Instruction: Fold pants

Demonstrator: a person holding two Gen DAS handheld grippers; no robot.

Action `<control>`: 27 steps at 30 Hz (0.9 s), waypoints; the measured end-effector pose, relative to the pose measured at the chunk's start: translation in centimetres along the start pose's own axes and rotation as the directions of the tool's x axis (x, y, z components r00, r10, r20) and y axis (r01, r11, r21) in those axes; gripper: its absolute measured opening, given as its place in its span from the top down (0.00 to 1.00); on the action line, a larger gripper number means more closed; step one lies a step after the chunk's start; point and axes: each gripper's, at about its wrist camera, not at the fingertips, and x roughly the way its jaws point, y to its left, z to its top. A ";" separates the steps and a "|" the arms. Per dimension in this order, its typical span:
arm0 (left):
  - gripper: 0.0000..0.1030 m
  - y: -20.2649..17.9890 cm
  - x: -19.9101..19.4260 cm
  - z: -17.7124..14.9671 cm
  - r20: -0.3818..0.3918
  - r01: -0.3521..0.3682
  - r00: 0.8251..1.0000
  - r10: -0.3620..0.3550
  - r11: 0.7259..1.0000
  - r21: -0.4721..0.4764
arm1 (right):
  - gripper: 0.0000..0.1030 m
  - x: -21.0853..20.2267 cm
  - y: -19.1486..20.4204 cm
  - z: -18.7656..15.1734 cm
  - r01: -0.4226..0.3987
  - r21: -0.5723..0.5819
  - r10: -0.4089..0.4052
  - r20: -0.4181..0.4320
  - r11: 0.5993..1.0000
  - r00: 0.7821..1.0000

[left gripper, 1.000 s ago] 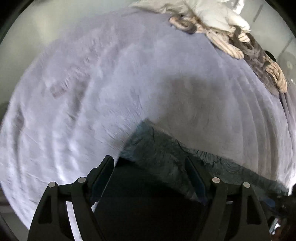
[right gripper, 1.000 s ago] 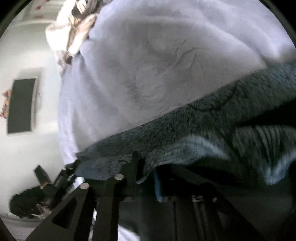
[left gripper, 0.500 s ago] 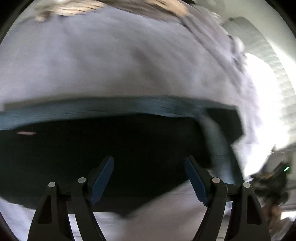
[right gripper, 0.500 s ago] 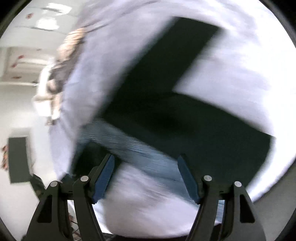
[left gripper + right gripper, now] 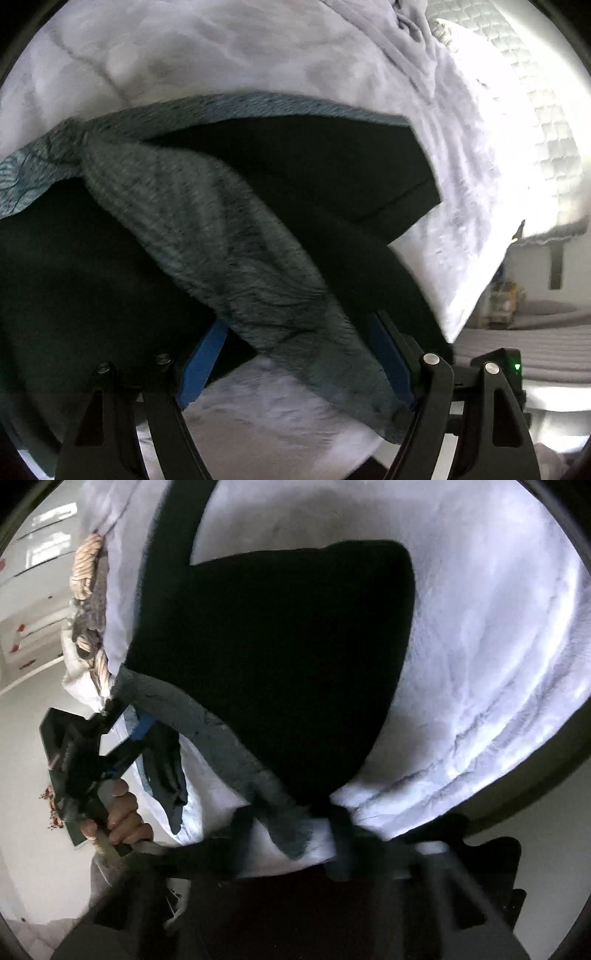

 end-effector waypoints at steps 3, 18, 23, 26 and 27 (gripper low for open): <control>0.23 -1.9 -1.2 1.7 0.058 0.020 0.998 -0.020 1.000 0.006 | 0.84 -3.4 2.5 1.4 -0.121 -0.054 0.125 0.078 0.991 0.989; 0.23 -2.0 -4.3 10.7 0.306 -0.244 0.915 0.261 0.965 -0.093 | 0.21 -11.1 14.3 20.6 0.025 -0.224 0.061 0.367 0.974 0.928; 0.23 1.5 -4.0 7.3 0.243 -0.354 0.889 0.387 0.920 -0.170 | 0.42 -9.7 10.6 20.0 0.109 -0.131 -0.054 0.365 0.985 0.930; 0.23 3.1 -2.7 6.0 0.178 -0.377 0.889 0.423 0.894 -0.242 | 0.77 -6.8 9.1 21.8 0.089 -0.080 -0.058 0.325 0.993 0.944; 0.23 3.6 -2.9 5.7 0.175 -0.374 0.888 0.424 0.891 -0.258 | 0.92 -6.4 9.0 22.0 0.088 -0.075 -0.059 0.323 0.993 0.945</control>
